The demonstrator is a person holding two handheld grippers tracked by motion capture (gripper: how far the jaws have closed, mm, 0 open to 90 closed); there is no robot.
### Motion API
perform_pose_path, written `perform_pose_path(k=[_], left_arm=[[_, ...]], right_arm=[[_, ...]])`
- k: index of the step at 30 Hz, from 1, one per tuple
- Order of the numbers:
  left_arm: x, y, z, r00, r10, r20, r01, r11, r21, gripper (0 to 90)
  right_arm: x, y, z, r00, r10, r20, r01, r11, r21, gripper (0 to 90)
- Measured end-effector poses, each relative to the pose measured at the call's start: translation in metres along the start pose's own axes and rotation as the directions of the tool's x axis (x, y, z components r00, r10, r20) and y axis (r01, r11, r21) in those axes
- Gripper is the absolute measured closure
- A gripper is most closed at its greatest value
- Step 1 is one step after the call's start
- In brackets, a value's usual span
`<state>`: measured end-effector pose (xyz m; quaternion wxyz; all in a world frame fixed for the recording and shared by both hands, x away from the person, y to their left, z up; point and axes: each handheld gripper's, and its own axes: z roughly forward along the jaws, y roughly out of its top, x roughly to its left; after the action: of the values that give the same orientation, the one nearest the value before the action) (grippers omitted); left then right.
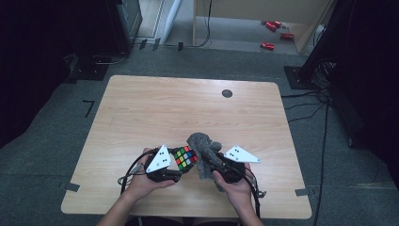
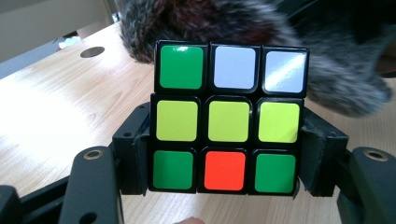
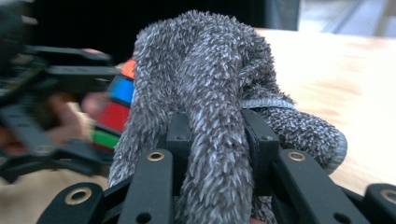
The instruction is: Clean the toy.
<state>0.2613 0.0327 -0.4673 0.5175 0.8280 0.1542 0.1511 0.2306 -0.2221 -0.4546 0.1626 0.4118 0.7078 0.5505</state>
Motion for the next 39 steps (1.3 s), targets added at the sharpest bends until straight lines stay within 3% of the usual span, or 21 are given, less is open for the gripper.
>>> perform_pose_path(k=[1,3,5,8,11,14,18,20,22,23,26,29,32,33,35,39], left_arm=[[0.000,0.000,0.000,1.0000,0.000,0.000,0.000,1.0000,0.000,33.8],[-0.002,0.001,0.002,0.9999,0.014,0.005,-0.014,0.9999,0.005,33.8],[-0.006,0.003,0.002,0.9997,0.021,0.013,-0.021,0.9998,-0.005,33.9],[-0.006,0.004,0.001,0.9996,0.021,0.017,-0.021,0.9997,-0.012,33.9],[-0.004,0.004,0.000,0.9998,0.015,0.013,-0.014,0.9998,-0.013,33.9],[-0.002,0.003,0.000,0.9999,-0.004,0.017,0.005,0.9997,-0.025,34.0],[-0.004,0.003,0.003,0.9998,0.011,0.019,-0.011,0.9999,-0.013,34.0],[-0.006,0.004,0.002,0.9997,0.019,0.018,-0.018,0.9997,-0.016,34.0],[-0.005,0.005,0.000,0.9997,0.020,0.016,-0.020,0.9995,-0.024,34.0],[-0.005,0.005,-0.001,0.9997,0.016,0.017,-0.016,0.9994,-0.029,34.0],[-0.002,0.006,-0.004,0.9998,-0.002,0.018,0.002,0.9990,-0.045,34.0],[-0.004,0.006,-0.003,0.9998,0.007,0.017,-0.007,0.9992,-0.039,34.0],[-0.007,0.007,-0.001,0.9995,0.023,0.021,-0.023,0.9992,-0.033,34.0],[-0.007,0.007,-0.001,0.9995,0.023,0.021,-0.023,0.9992,-0.033,34.0],[-0.006,0.008,-0.005,0.9991,0.015,0.039,-0.012,0.9975,-0.070,34.0],[-0.003,0.008,-0.007,0.9993,0.002,0.039,0.001,0.9964,-0.085,34.0]], right_arm=[[0.000,0.000,0.000,1.0000,0.000,0.000,0.000,1.000,0.000,69.1],[0.018,0.007,-0.003,0.9963,-0.069,-0.052,0.068,0.997,-0.034,68.7],[0.024,0.011,-0.005,0.9938,-0.087,-0.068,0.085,0.995,-0.045,68.3],[0.020,0.012,-0.006,0.9942,-0.063,-0.087,0.059,0.997,-0.045,67.9],[-0.002,0.005,-0.002,0.9992,0.009,-0.039,-0.009,1.000,0.009,67.7],[-0.005,0.003,-0.003,0.9995,0.017,-0.028,-0.016,1.000,0.010,67.8],[0.014,0.011,-0.007,0.9950,-0.047,-0.088,0.044,0.998,-0.036,67.3],[0.021,0.013,-0.007,0.9939,-0.081,-0.074,0.078,0.996,-0.044,67.2],[0.019,0.013,-0.006,0.9953,-0.056,-0.079,0.053,0.998,-0.042,67.2],[0.009,0.009,-0.005,0.9980,-0.022,-0.059,0.020,0.999,-0.034,67.3],[-0.003,0.005,-0.005,0.9995,0.019,-0.025,-0.019,1.000,-0.012,67.2],[0.000,0.006,-0.007,0.9995,0.009,-0.032,-0.010,1.000,-0.021,67.1],[0.020,0.013,-0.009,0.9945,-0.061,-0.085,0.056,0.996,-0.065,66.8],[0.023,0.015,-0.009,0.9943,-0.065,-0.085,0.059,0.996,-0.068,66.8],[0.018,0.015,-0.010,0.9941,-0.025,-0.105,0.017,0.997,-0.072,66.6],[0.003,0.010,-0.009,0.9986,0.020,-0.048,-0.022,0.998,-0.054,66.8]])
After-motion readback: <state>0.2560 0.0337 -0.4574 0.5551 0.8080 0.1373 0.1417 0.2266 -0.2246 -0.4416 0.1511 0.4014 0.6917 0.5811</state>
